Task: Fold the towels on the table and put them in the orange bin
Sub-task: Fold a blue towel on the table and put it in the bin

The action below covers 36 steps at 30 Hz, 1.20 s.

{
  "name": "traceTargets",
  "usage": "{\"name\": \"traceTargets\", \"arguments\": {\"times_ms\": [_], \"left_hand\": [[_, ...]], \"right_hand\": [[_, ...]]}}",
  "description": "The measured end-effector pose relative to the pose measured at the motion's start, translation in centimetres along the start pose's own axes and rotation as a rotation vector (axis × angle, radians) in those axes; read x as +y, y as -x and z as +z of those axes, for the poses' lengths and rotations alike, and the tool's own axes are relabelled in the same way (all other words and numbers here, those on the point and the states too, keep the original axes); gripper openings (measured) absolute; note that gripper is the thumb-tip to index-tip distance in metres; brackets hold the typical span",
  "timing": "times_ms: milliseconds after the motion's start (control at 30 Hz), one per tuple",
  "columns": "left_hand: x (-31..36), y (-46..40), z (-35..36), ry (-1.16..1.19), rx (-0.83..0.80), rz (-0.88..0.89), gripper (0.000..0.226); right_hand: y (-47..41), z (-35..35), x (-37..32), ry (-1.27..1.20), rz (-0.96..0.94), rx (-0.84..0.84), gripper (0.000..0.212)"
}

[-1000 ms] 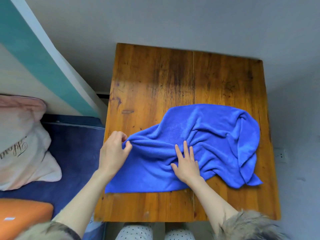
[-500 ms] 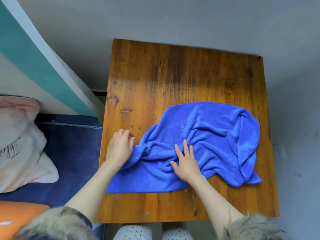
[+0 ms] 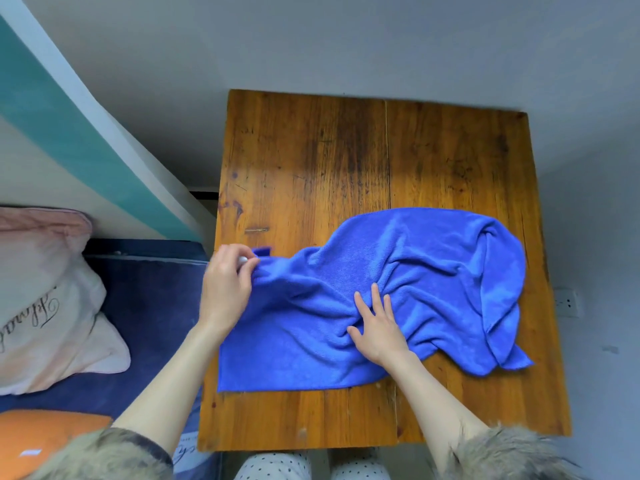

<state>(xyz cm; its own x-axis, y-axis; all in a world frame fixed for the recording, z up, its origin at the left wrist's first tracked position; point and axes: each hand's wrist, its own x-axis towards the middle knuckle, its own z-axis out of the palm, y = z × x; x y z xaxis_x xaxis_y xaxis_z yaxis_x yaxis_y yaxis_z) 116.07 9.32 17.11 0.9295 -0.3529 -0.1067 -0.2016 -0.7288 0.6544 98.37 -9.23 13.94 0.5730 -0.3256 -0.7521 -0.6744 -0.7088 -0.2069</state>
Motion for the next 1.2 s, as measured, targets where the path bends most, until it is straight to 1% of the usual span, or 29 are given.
{"name": "traceTargets", "arguments": {"times_ms": [33,67,100,133,167,233,267,300,333,367,467,500,533,633,700,800,900,1033,1100,1167,1200], "left_hand": [[-0.2,0.2,-0.4,-0.106,0.114,0.133,0.005],[-0.7,0.4,-0.6,-0.202,0.192,0.219,0.005],[-1.3,0.6,-0.7,-0.279,0.229,0.256,0.005],[-1.9,0.9,-0.6,-0.334,0.234,0.243,0.006],[-2.4,1.2,-0.4,-0.372,0.209,0.182,0.01],[-3.1,1.6,0.1,-0.417,0.086,-0.02,0.025],[-3.2,1.5,0.3,-0.425,0.037,-0.101,0.029],[-3.2,1.3,0.5,-0.432,0.018,-0.146,0.03],[-3.1,1.0,0.6,-0.441,0.02,-0.15,0.029],[-2.9,0.5,0.7,-0.452,0.024,-0.118,0.028],[-1.9,-1.8,1.5,-0.457,-0.042,0.075,0.032],[-1.7,-2.4,1.9,-0.456,-0.087,0.125,0.035],[-1.6,-2.7,2.4,-0.452,-0.141,0.156,0.037],[-2.2,-2.4,3.9,-0.444,-0.277,0.169,0.037],[-3.1,-1.8,4.4,-0.432,-0.298,0.173,0.041],[-4.2,-2.0,4.8,-0.447,-0.336,0.163,0.052],[-4.8,-4.1,5.1,-0.488,-0.33,0.16,0.059],[-4.3,-8.0,5.4,-0.48,-0.309,0.133,0.062],[-4.0,-9.0,5.4,-0.411,-0.272,0.12,0.059],[-3.9,-8.6,5.3,-0.391,-0.211,0.17,0.052],[-3.9,-7.8,5.4,-0.405,-0.206,0.204,0.049]], "right_hand": [[0.0,0.0,0.0,-0.008,0.004,-0.005,0.07],[0.1,0.0,0.0,-0.02,0.008,-0.012,0.069],[0.2,0.0,0.0,-0.032,0.01,-0.019,0.069],[0.2,-0.1,-0.1,-0.042,0.014,-0.026,0.068],[0.3,-0.2,-0.3,-0.045,0.022,-0.031,0.068],[0.3,-0.4,-0.5,-0.035,0.055,-0.022,0.065],[0.2,-0.4,-0.8,-0.026,0.083,0.001,0.061],[0.2,-0.5,-1.1,-0.005,0.108,0.045,0.055],[0.2,-0.6,-1.5,0.028,0.115,0.126,0.048],[0.2,-0.8,-2.0,0.066,0.095,0.244,0.04],[-0.8,-1.9,-3.2,0.091,-0.105,0.679,0.014],[-1.6,-2.4,-3.6,0.071,-0.172,0.759,0.013],[-2.5,-3.0,-4.2,0.046,-0.213,0.752,0.019],[-5.5,-4.6,-5.7,0.062,-0.22,0.577,0.044],[-7.5,-5.4,-6.1,0.116,-0.185,0.448,0.051],[-9.5,-6.4,-6.4,0.1,-0.156,0.352,0.053],[-10.7,-7.3,-6.7,0.07,-0.143,0.341,0.055],[-11.5,-8.0,-6.8,0.035,-0.156,0.403,0.057],[-11.4,-7.6,-6.7,0.025,-0.164,0.424,0.058],[-11.0,-6.7,-6.5,0.083,-0.158,0.418,0.058],[-10.7,-6.1,-6.3,0.121,-0.151,0.407,0.058]]}}
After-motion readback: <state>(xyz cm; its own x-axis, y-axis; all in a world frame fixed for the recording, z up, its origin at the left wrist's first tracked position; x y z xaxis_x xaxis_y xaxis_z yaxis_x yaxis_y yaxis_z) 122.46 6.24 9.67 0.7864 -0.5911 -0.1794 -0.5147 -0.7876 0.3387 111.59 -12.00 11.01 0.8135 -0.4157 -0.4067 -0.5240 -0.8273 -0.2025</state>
